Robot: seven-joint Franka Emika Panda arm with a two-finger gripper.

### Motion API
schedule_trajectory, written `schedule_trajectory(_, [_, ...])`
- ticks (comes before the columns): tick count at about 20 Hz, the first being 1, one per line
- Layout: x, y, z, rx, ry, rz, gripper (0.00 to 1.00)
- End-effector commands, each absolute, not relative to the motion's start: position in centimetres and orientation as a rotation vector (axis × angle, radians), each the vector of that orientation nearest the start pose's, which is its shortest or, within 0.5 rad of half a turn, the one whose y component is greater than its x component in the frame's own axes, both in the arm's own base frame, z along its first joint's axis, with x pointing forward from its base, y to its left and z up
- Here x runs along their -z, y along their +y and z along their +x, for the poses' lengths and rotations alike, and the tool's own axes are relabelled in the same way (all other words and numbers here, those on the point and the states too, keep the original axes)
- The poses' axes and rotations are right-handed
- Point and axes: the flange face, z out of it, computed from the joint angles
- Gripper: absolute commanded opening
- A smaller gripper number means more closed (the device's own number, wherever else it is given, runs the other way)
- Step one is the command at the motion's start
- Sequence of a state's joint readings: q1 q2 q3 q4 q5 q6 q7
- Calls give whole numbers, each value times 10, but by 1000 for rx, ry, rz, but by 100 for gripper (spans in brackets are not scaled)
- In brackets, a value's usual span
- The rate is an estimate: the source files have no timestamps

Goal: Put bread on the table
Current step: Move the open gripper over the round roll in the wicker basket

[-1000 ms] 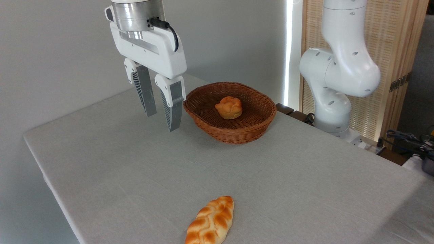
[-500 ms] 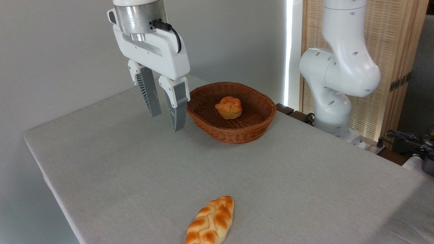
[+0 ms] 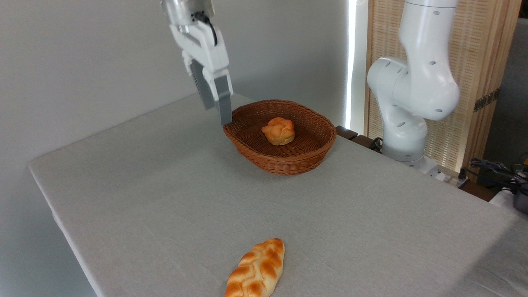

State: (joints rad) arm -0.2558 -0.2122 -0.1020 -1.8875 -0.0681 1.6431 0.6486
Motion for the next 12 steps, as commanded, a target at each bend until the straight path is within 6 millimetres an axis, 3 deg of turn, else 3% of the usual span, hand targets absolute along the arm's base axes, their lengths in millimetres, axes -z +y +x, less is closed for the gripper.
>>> schedule_trajectory(1, [-573,-201,392,-85,1649,-2744,100])
schedule_trajectory(5, [-526,-230,341,-230,1800,-2632,100])
schedule_trajectory(8, [-500,-232,306,-202,1873,-2569,100])
schedule_trajectory(12, [-479,-237,290,-254,1911,-2536,100])
